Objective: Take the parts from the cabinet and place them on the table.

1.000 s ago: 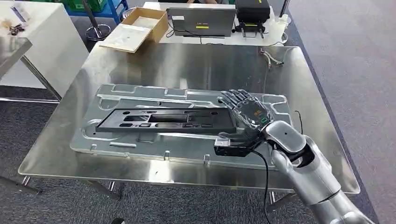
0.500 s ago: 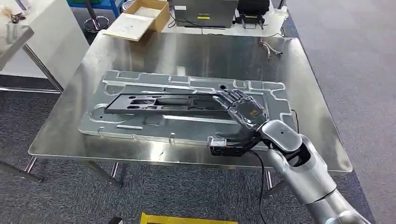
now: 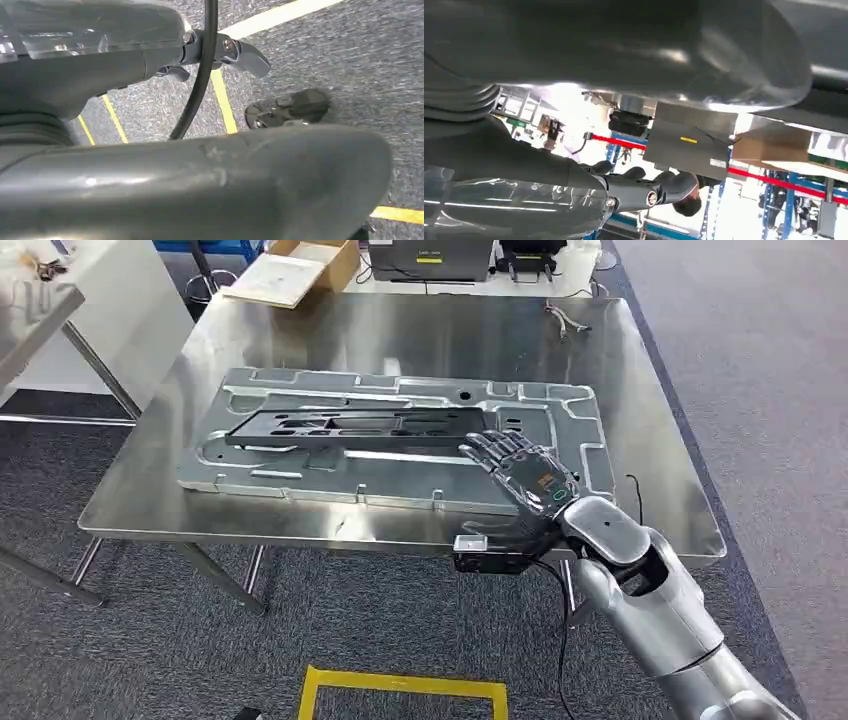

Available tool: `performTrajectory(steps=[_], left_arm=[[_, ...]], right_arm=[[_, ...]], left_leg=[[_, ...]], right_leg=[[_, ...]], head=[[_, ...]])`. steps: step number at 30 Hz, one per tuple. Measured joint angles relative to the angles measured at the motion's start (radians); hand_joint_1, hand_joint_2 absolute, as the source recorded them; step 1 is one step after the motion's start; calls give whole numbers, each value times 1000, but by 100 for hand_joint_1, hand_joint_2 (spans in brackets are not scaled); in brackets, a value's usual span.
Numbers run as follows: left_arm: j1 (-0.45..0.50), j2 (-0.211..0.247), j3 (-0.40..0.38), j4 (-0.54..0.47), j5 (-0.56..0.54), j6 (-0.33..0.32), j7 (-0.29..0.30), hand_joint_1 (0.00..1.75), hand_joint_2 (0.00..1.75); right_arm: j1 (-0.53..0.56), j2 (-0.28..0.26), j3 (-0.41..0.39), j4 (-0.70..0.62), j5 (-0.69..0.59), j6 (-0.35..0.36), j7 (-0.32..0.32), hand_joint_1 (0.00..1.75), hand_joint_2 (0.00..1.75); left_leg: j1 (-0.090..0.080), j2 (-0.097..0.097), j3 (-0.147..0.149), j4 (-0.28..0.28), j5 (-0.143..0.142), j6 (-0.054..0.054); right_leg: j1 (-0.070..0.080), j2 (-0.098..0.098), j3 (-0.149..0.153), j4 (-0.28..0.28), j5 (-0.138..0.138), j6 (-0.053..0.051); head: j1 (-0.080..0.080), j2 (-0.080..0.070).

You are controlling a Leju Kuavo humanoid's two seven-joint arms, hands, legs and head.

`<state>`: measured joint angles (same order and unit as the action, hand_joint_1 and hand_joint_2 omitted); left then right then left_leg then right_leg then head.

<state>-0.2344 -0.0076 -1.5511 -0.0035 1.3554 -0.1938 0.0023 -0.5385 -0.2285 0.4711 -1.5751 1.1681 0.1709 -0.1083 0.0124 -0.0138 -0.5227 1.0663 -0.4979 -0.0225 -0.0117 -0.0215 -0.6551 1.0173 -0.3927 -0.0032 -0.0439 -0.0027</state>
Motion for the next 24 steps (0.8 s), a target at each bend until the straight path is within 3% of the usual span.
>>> performTrajectory(steps=[1,4,5,6,7,9,10,11,13,14,15,16,17,19,20,21,23,24], left_arm=[[0,0,0,0,1,0,0,0,0],[10,0,0,0,8,2,-3,0,0],[13,0,0,0,15,3,-4,0,0],[13,0,0,0,20,5,-6,0,0],[14,0,0,0,27,8,-10,0,0],[20,0,0,0,38,19,-15,0,0],[23,0,0,0,40,24,-17,0,0],[27,-1,0,0,49,31,-19,0,0],[32,-6,0,0,65,44,-24,0,0],[35,-11,0,0,77,52,-26,0,0],[37,-16,0,0,87,58,-29,0,0],[43,-29,0,-1,103,67,-36,0,0],[47,-30,0,-1,113,74,-41,0,0],[56,-39,0,-1,122,80,-45,0,0],[68,-44,0,-1,123,87,-48,0,0],[72,-45,0,-1,125,91,-50,0,0],[89,-53,0,-1,125,90,-51,0,0],[92,-54,0,-1,125,90,-51,0,0]], right_arm=[[0,-2,0,-8,-3,-2,0,0,0],[19,-2,3,-37,-28,-9,-11,0,0],[32,-1,5,-52,-46,-11,-19,0,0],[46,0,7,-69,-62,-12,-26,0,0],[63,0,12,-92,-86,-13,-39,0,0],[93,0,25,-132,-121,-19,-55,0,0],[113,0,34,-155,-140,-27,-65,0,0],[139,0,47,-181,-164,-36,-76,0,0],[186,0,71,-221,-198,-41,-82,0,0],[212,0,82,-231,-202,-46,-82,0,0],[233,0,89,-233,-201,-50,-80,0,0],[257,0,95,-232,-190,-58,-70,0,0],[281,1,96,-227,-180,-76,-65,0,0],[333,1,95,-184,-150,-139,-60,0,0],[378,1,82,-159,-137,-163,-60,0,0],[408,1,68,-142,-134,-176,-66,0,0],[467,1,34,-111,-127,-186,-79,0,0],[482,-5,23,-105,-126,-185,-81,0,0]], left_leg=[[-5,-3,34,-58,-20,7],[-9,-3,13,-48,-7,32],[-3,2,7,-55,8,47],[-5,5,1,-55,19,55],[-5,5,-15,-55,31,66],[-10,6,-43,-53,53,70],[-12,6,-59,-52,64,71],[-15,7,-76,-50,74,71],[-20,7,-104,-47,93,71],[-26,7,-117,-47,104,70],[-25,8,-122,-45,113,70],[-30,7,-124,-44,119,64],[-26,11,-124,-46,125,60],[-17,17,-124,-54,144,49],[-25,17,-126,-60,154,42],[-20,17,-129,-53,138,39],[-14,13,-156,35,1,22],[-9,14,-171,106,-61,15]], right_leg=[[1,0,-5,5,5,5],[-1,1,-4,-3,32,24],[-2,3,-10,0,27,30],[-5,7,-21,21,-15,33],[-5,9,-40,80,-90,34],[-5,11,-75,227,-193,37],[-5,11,-83,285,-210,37],[-4,11,-76,314,-193,36],[0,11,-9,258,-124,25],[8,11,60,171,-99,12],[15,7,131,80,-110,-4],[24,-2,190,-9,-150,-19],[22,-3,203,-39,-153,-13],[30,3,195,-41,-140,-17],[24,4,192,-56,-119,-19],[15,0,187,-63,-105,-16],[11,1,154,-62,-79,-26],[9,5,136,-60,-66,-24]], head=[[1,0],[1,0],[0,0],[1,0],[1,0],[1,0],[1,0],[1,0],[0,0],[0,0],[0,0],[0,0],[0,0],[0,0],[1,0],[0,0],[0,0],[0,0]])
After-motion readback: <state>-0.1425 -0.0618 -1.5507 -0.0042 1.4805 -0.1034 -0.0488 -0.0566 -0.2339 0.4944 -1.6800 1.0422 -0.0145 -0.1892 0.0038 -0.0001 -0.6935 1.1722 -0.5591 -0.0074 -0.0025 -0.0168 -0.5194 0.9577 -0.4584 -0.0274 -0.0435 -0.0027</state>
